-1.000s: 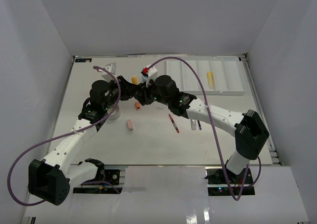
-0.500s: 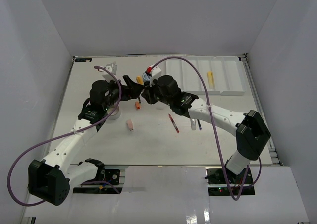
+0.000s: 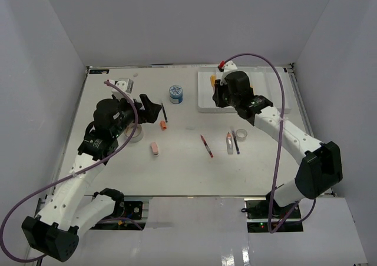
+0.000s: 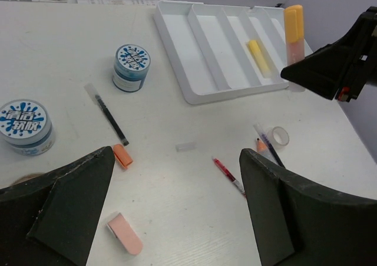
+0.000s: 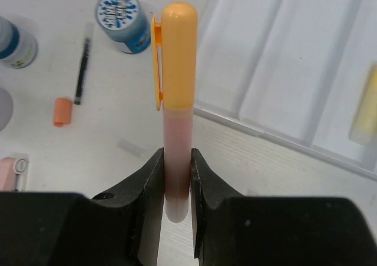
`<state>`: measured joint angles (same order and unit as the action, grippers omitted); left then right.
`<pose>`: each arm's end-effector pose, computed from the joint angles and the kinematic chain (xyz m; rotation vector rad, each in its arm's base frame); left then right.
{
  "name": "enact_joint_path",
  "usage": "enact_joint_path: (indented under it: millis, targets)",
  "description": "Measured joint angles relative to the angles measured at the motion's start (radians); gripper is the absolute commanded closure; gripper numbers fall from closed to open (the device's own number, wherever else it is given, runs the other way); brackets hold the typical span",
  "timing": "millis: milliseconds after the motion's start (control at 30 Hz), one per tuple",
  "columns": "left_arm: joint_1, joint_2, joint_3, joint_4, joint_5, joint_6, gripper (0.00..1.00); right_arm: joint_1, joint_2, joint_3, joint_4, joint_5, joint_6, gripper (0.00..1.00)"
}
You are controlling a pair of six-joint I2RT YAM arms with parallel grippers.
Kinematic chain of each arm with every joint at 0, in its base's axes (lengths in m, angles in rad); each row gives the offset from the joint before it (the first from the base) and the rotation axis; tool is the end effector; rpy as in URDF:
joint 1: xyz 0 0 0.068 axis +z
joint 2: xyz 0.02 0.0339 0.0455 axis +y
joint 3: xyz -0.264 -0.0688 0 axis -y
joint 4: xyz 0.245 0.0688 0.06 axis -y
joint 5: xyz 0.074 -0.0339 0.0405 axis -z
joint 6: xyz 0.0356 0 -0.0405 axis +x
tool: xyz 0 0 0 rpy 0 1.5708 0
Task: Sort the stationery into containers
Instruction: Place the stationery in the storage box.
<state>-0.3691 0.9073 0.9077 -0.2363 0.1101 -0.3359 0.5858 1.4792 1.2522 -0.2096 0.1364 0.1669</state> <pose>0.1933 -0.0790 0.3560 0.1107 1.8429 -0.5973 0.2919 0.1879 0.3335 -0.3337 1.9921 0.3441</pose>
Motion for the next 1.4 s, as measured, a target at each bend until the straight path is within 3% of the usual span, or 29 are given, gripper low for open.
enact_joint_path:
  millis: [267, 467, 933, 1067, 1233, 1400]
  targets:
    - [0.000, -0.064, -0.016, -0.022, -0.002, 0.085, 0.02, -0.199, 0.028, 0.025, -0.097, -0.027, -0.056, 0.92]
    - [0.000, -0.019, -0.104, 0.014, 0.008, 0.092, 0.02, -0.340, 0.183, 0.120, -0.101, -0.045, -0.103, 0.92]
    - [0.000, 0.025, -0.249, 0.108, 0.004, 0.092, 0.02, -0.405, 0.478, 0.219, -0.105, -0.053, -0.142, 0.90]
    - [0.000, 0.025, -0.266, 0.110, 0.002, 0.092, 0.02, -0.418, 0.508, 0.220, -0.105, -0.052, -0.142, 0.78]
    - [0.000, 0.024, -0.266, 0.115, 0.002, 0.092, 0.02, -0.420, 0.539, 0.245, -0.106, -0.051, -0.138, 0.56]
    - [0.000, 0.018, -0.266, 0.117, 0.002, 0.092, 0.02, -0.421, 0.542, 0.281, -0.118, -0.057, -0.140, 0.45]
